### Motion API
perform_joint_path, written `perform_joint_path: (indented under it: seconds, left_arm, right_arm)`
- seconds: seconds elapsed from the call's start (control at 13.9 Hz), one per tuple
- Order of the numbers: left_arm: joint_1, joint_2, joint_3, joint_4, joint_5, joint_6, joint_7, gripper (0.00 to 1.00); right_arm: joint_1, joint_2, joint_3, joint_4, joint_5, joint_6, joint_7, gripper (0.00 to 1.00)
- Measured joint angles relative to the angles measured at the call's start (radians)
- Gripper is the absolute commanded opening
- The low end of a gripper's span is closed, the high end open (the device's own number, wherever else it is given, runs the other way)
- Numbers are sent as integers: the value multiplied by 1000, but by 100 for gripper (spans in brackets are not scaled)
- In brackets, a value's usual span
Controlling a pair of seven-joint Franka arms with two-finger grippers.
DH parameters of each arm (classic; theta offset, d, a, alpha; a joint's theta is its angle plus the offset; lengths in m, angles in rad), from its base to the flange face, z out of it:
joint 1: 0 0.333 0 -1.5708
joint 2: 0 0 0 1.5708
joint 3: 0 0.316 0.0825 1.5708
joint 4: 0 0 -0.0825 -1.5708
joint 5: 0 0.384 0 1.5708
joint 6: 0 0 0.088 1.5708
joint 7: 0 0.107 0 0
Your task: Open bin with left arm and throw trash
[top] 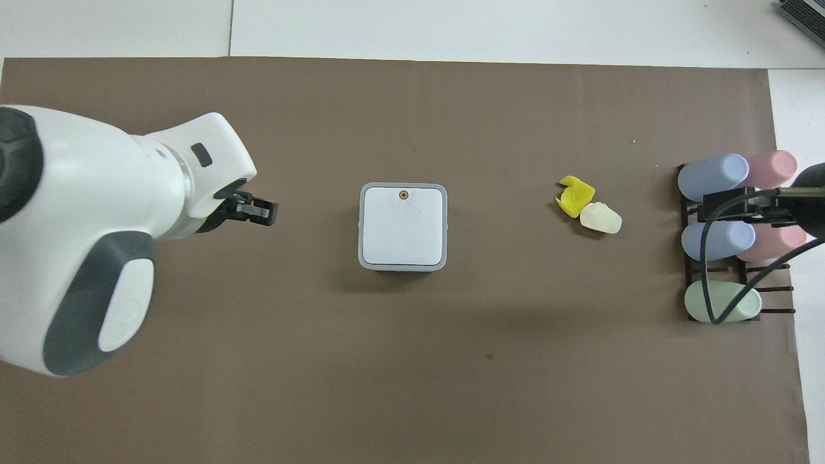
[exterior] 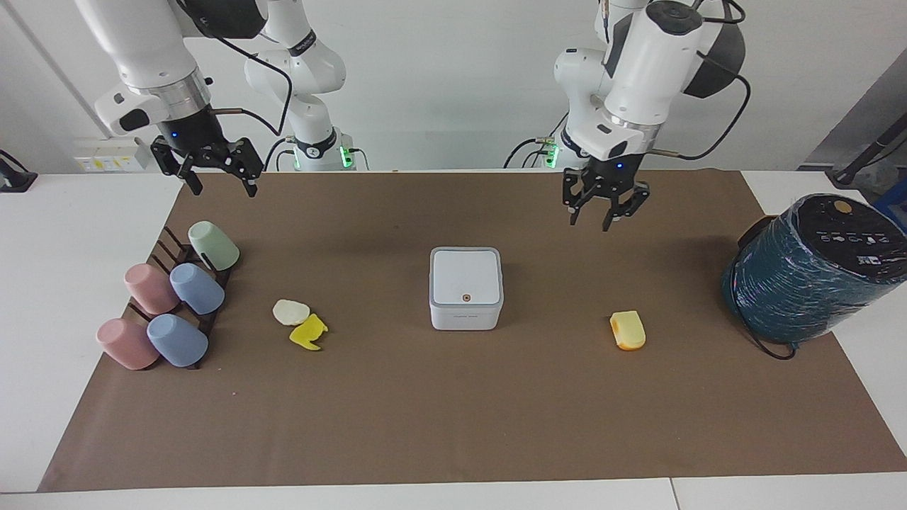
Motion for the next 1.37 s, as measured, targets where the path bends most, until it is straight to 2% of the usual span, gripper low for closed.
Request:
perform_joint_path:
  seconds: [0.07, 0.14, 0.29, 0.57, 1.01, 1.29, 1.37]
  left_arm:
    - [-31, 11, 0, -24, 0, 51, -28, 6]
    - [-56, 31, 0, -39, 0, 103, -63, 0]
    - [-91, 89, -1, -49, 0, 229, -169, 0]
    - [-125, 190, -5, -48, -7, 442, -220, 0]
    - [-185, 274, -10, -47, -10, 544, -234, 0]
    - [-212, 322, -8, -42, -10, 584, -236, 0]
    - [-214, 322, -8, -41, -10, 584, -236, 0]
  right_arm:
    - [-8, 3, 0, -48, 11, 84, -21, 100]
    - [-12, 10, -2, -103, 16, 168, -33, 100]
    - [-11, 54, -1, -175, 17, 290, -36, 100]
    - [6, 173, 5, -227, 17, 440, -38, 100]
    - [6, 311, 7, -329, 17, 656, -195, 100]
    - [6, 363, 9, -337, 30, 683, -235, 100]
    - [6, 367, 10, -338, 59, 683, -256, 83]
